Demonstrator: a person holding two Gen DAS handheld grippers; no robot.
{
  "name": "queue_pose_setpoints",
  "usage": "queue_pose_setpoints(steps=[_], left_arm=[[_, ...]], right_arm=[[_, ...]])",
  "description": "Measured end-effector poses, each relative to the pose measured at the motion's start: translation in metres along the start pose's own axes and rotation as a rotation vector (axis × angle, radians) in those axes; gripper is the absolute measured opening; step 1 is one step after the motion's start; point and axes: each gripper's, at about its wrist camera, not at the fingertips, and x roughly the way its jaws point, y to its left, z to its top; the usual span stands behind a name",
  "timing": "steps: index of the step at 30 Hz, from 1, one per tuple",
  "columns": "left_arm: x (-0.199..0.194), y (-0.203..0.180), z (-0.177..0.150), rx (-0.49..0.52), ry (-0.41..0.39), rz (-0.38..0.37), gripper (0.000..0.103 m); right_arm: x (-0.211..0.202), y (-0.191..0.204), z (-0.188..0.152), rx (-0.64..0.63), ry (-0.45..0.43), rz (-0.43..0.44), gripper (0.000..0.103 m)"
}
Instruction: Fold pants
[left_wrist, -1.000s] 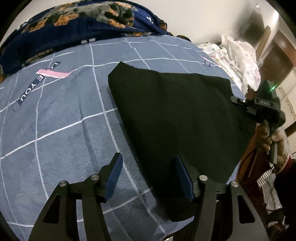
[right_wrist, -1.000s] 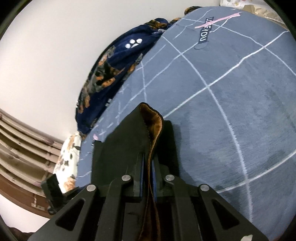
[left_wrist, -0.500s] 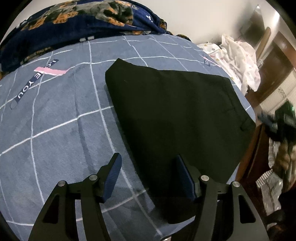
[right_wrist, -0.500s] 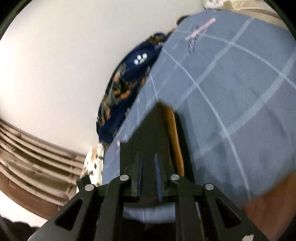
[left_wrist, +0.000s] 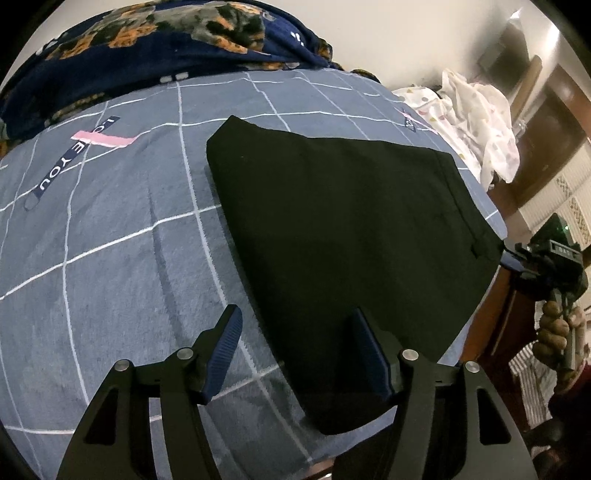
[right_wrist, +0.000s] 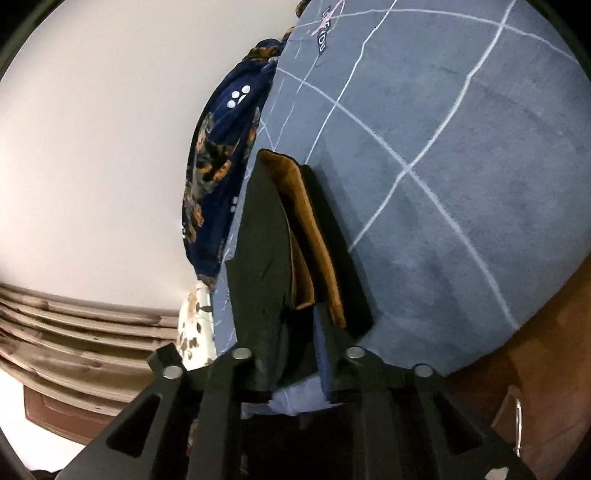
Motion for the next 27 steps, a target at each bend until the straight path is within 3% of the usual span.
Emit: queue_pose_setpoints(steps=[2, 4, 10, 15, 18, 22, 27], left_arm=[[0.0, -0.001, 0.0, 0.005, 0.003, 0.008, 0.063], [0.0, -0.002, 0.0, 0.007, 0.006, 0.011, 0.063], [-0.004, -0.004, 0.001, 0.02, -0.006, 0.013, 0.064], [0.001, -0.009, 0.001, 0.04, 0.001, 0.009, 0.068], [0.005, -0.012, -0.002, 0.054, 0.017, 0.011, 0.068], [0.006, -0.012, -0.003, 0.054, 0.022, 0.01, 0.068], [0.009, -0.008, -0.002, 0.027, 0.025, -0.001, 0.068]], right_arm=[[0.002, 0.003, 0.002, -0.004, -0.008, -0.008, 0.022], [0.002, 0.009, 0.002, -0.036, -0.018, -0.036, 0.014], [-0.017, 0.042, -0.02, -0.107, -0.048, -0.021, 0.012], [-0.013, 0.009, -0.033, -0.005, -0.009, -0.101, 0.01], [-0.008, -0.016, -0.031, 0.085, -0.002, -0.104, 0.01], [-0.008, -0.007, -0.027, 0.042, -0.021, -0.127, 0.01], [-0.005, 0.005, -0.029, -0.034, -0.032, -0.221, 0.012]])
